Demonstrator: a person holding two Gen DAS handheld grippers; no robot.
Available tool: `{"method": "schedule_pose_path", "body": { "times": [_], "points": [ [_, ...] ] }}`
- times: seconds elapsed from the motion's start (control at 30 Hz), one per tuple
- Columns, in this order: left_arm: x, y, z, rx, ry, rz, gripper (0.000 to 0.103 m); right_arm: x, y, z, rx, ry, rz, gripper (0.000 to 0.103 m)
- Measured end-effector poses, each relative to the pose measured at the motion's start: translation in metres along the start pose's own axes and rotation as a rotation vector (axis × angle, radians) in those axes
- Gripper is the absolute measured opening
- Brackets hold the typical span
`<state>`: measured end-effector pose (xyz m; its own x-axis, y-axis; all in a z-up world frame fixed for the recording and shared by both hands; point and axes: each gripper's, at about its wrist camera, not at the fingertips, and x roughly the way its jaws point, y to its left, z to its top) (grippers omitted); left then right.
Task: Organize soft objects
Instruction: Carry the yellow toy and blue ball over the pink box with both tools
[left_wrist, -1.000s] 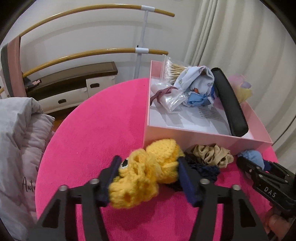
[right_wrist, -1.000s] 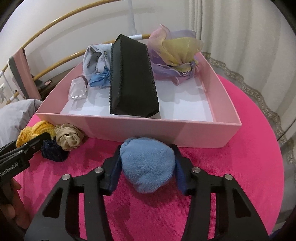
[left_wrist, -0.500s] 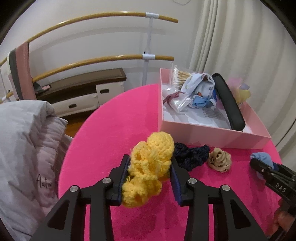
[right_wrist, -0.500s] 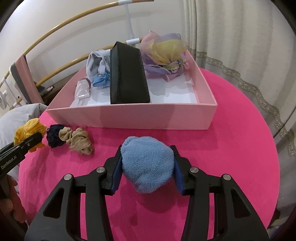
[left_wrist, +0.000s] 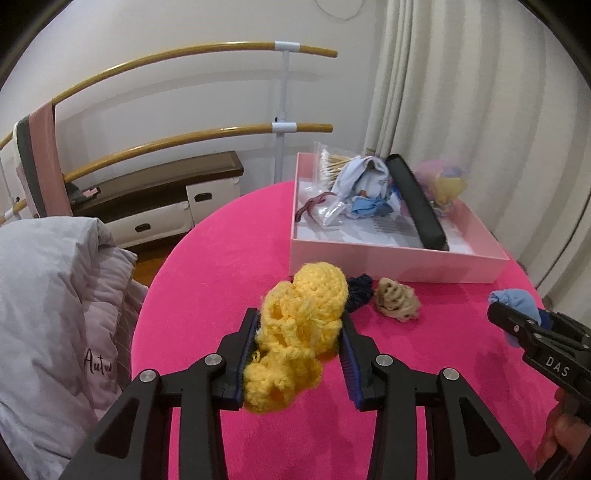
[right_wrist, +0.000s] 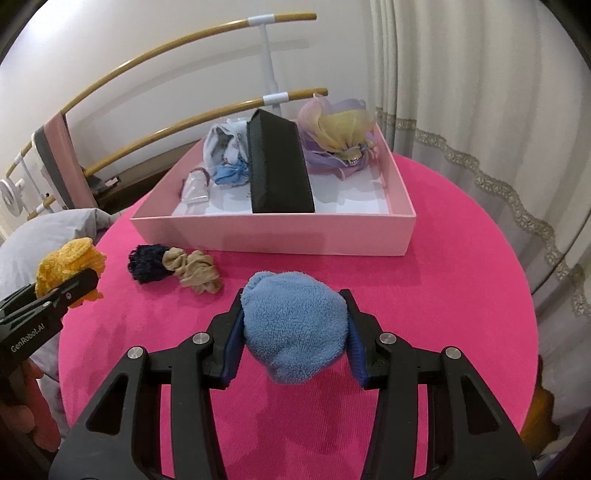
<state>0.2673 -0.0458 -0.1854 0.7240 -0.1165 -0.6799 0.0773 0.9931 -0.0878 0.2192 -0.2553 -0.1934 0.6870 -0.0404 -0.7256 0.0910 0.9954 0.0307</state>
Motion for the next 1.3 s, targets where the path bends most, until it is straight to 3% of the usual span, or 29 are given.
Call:
{"method": "schedule_pose_path", "body": {
  "times": [0.43,0.83,1.03,1.3],
  "points": [
    [-0.06,-0.01,-0.009,0.028,-0.053,-0.007,0.037,-0.045,0.012,-0.005,-0.018,-0.063,0.014,0.043],
    [-0.078,-0.012,-0.01,0.026,-0.069,-0.013,0.037,-0.062,0.014,-0.004,-0.016,-0.089,0.035,0.043],
    [-0.076,-0.02,0.004,0.036,-0.087,-0.022,0.037,-0.073,0.013,0.007,-0.015,-0.114,0.064,0.044],
    [-0.073,-0.031,0.047,0.049,-0.151,-0.043,0.037,-0.089,0.001,0.053,-0.029,-0.194,0.046,0.044]
  ]
}}
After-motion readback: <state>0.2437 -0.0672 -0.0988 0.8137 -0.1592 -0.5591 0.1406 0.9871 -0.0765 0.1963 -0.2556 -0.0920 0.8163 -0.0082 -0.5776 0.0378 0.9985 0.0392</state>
